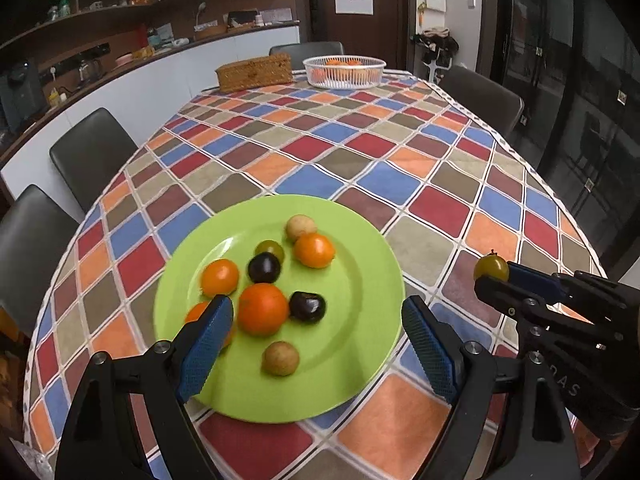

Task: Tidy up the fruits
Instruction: 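Carry the yellow-green fruit onto the green plate and open the right gripper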

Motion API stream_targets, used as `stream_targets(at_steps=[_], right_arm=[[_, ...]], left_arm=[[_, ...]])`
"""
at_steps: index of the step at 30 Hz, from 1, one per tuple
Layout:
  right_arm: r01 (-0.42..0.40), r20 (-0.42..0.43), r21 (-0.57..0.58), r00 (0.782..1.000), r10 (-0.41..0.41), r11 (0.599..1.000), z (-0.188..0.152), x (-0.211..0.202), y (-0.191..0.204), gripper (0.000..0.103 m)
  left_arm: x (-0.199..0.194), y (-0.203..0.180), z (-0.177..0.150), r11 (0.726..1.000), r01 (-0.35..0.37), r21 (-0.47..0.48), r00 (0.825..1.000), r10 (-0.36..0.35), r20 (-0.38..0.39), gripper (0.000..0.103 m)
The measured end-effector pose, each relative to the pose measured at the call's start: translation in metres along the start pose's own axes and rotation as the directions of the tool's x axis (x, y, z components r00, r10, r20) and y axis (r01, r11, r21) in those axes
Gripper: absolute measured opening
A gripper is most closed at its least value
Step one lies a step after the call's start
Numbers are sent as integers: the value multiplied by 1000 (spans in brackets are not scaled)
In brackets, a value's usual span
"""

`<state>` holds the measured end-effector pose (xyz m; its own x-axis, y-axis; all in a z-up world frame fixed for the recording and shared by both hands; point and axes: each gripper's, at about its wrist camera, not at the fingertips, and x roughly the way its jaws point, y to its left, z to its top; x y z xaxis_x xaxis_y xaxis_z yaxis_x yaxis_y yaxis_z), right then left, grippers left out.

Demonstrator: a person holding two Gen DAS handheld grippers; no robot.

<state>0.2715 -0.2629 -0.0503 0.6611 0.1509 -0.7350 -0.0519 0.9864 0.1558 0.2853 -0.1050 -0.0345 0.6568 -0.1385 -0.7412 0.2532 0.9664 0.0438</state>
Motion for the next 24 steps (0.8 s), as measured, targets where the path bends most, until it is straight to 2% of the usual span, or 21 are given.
stream_targets(at_steps=[9,14,24], right_arm=[[-62,7,-74,998,63,995,0,-8,45,27],[-76,-21,-111,997,74,991,-2,6,67,27],[-86,-82,-127,994,76,988,-1,40,87,27]], left_arm=[[-26,36,-18,999,-42,-23,999,43,25,87],[-27,55,-27,997,-60,-45,998,60,11,87],[-24,77,-38,994,-76,-76,997,76,-4,87]])
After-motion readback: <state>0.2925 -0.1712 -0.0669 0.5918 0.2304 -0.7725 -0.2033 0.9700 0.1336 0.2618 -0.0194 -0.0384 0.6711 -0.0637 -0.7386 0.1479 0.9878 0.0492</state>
